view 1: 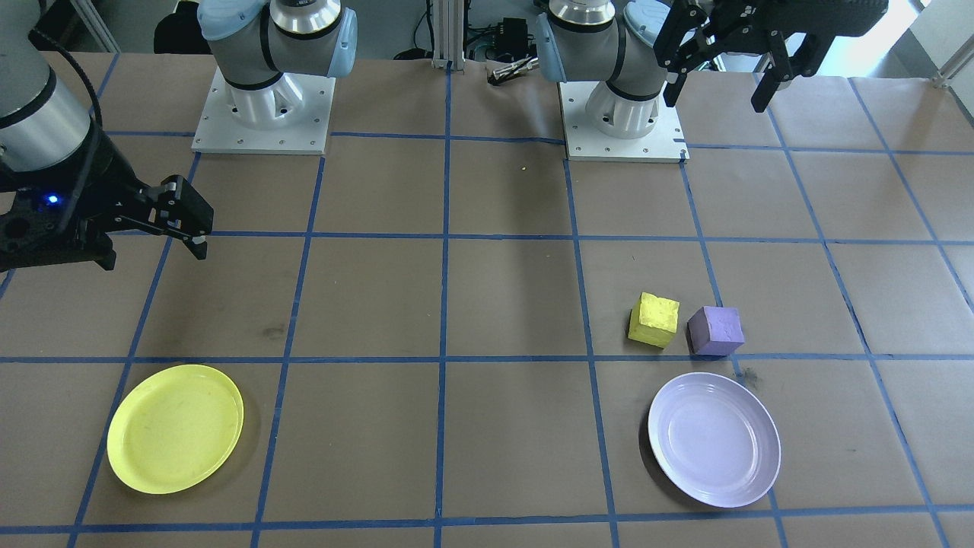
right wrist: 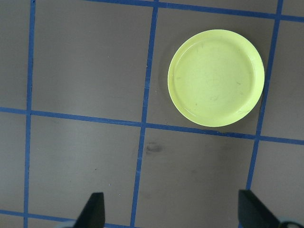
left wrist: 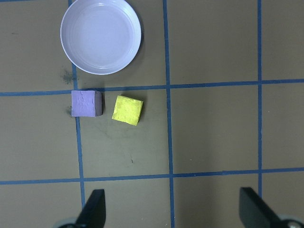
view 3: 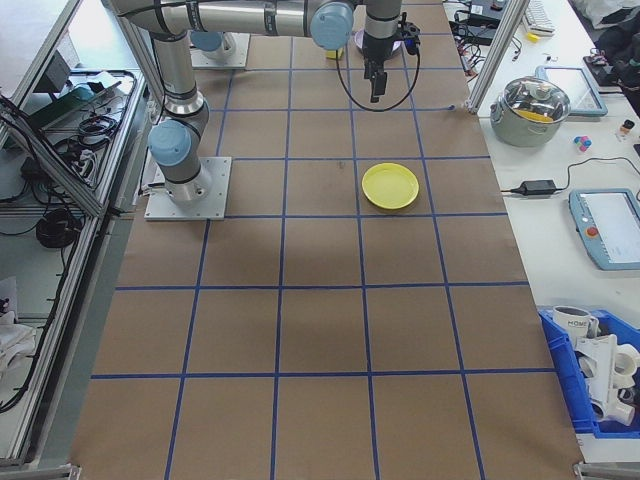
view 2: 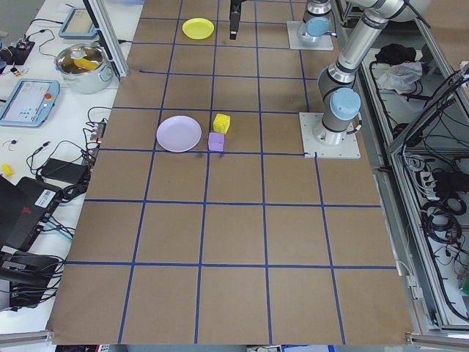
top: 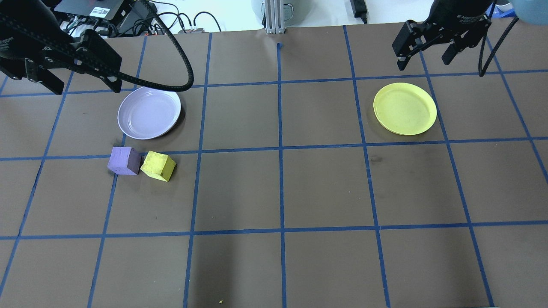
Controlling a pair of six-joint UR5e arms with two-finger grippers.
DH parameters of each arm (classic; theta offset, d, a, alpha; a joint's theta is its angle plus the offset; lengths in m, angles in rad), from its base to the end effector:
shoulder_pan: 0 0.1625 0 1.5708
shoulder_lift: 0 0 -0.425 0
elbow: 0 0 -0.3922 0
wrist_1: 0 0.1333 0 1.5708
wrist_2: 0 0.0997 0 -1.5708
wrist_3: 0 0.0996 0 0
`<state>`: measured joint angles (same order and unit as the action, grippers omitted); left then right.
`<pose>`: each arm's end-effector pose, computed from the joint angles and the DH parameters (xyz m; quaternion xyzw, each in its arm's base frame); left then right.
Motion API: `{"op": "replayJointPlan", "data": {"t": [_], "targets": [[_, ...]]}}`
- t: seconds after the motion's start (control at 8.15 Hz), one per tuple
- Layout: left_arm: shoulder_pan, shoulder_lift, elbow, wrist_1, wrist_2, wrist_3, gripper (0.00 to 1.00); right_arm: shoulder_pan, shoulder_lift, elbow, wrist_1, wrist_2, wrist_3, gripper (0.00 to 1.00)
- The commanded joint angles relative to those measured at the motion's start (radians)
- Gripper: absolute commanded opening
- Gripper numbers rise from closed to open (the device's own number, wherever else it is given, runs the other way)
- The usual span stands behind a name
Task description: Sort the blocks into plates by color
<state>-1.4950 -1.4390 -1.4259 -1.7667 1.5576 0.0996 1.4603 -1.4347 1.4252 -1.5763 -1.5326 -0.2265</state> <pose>-0.1018 -0.4378 0.5997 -0.0122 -0.9991 0.0408 0.0030 0.0755 -0.5628 0.4893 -0.0581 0.9981 -0.0106 0.0176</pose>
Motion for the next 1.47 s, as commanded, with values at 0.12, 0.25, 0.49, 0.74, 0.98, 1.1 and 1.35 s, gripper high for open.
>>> {"op": "replayJointPlan", "data": {"t": [0.12,0.25,0.49,0.74,0.98,1.1,1.35], "targets": [[-0.001,0.002,-0.001,0.001,0.001,0.000,1.00,0.000,0.000,0.001,-0.034,-0.001,-0.002,1.00],[0.001,0.000,-0.001,0.001,-0.001,0.002,1.00,0.000,-0.001,0.001,-0.034,0.000,-0.002,1.00],[0.022,-0.032,-0.013,-0.005,0.007,0.056,1.00,-0.003,-0.001,0.001,-0.072,-0.023,0.000,1.00],[0.115,-0.083,-0.077,0.056,0.019,0.120,1.00,-0.002,0.000,0.001,-0.074,-0.006,0.000,1.00],[0.205,-0.133,-0.094,0.129,0.086,0.172,1.00,-0.002,0.000,0.001,-0.076,-0.003,0.001,1.00],[0.214,-0.186,-0.094,0.174,0.090,0.176,1.00,-0.002,0.000,0.001,-0.086,-0.001,0.001,1.00],[0.214,-0.366,-0.099,0.312,0.093,0.173,1.00,-0.002,0.005,0.003,-0.088,-0.001,0.006,1.00]]}}
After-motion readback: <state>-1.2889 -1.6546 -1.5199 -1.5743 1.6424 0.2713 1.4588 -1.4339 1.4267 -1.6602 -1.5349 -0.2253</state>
